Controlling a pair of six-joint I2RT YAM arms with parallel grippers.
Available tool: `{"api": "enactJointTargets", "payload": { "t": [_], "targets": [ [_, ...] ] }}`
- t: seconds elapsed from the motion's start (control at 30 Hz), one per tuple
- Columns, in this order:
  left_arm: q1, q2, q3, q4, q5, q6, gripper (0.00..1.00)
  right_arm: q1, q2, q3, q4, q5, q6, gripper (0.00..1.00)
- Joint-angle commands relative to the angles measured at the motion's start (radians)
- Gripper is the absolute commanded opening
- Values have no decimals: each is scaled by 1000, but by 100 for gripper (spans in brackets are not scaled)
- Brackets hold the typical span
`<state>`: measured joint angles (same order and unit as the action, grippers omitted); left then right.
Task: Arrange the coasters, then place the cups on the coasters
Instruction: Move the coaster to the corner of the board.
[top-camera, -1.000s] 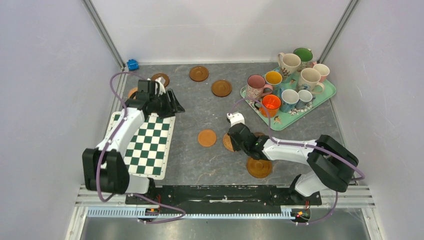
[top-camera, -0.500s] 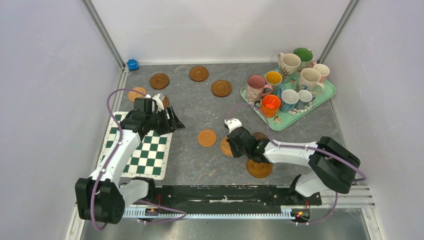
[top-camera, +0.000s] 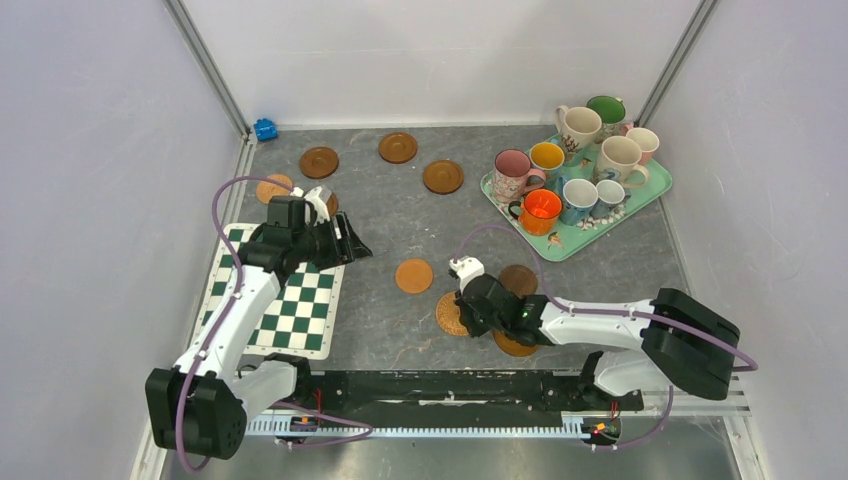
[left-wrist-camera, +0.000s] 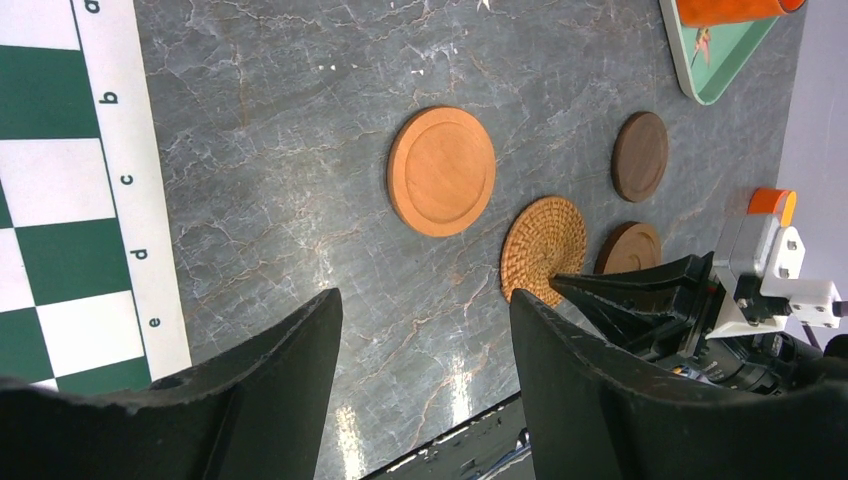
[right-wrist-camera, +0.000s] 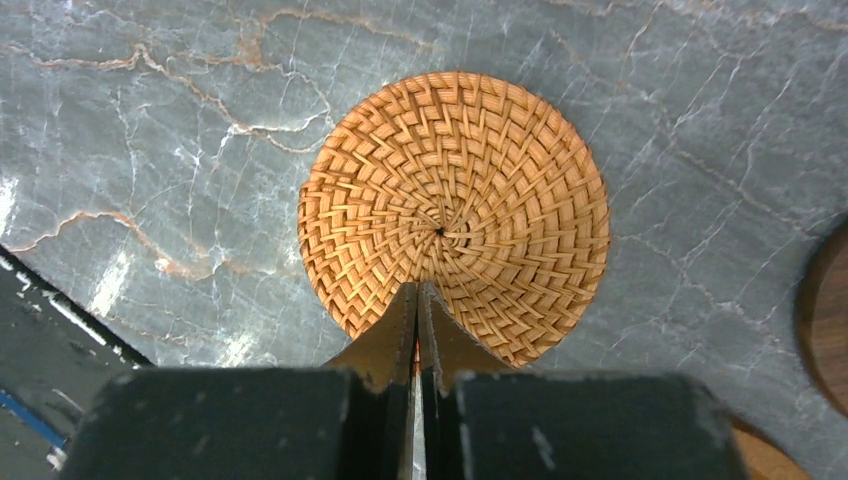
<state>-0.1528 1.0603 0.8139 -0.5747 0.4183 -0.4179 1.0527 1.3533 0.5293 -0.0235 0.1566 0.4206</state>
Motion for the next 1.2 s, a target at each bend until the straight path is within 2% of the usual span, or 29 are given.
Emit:
{"api": "enactJointTargets", "payload": {
  "t": [0.0, 0.9, 1.03, 1.17],
  "targets": [
    [-9, -31, 4, -2, -16, 41, 70, 30, 1, -74, -151, -51, 63, 0],
    [-17, -82, -17, -20, -4, 33, 72, 90, -82, -110, -213, -72, 122, 0],
    [-19, -85, -19, -21, -4, 33, 73, 88, -60, -15, -223, -26, 79, 0],
    [-22, -99, -22, -20, -6, 33, 73, 86, 19, 239, -287, 38, 6, 0]
  ]
}}
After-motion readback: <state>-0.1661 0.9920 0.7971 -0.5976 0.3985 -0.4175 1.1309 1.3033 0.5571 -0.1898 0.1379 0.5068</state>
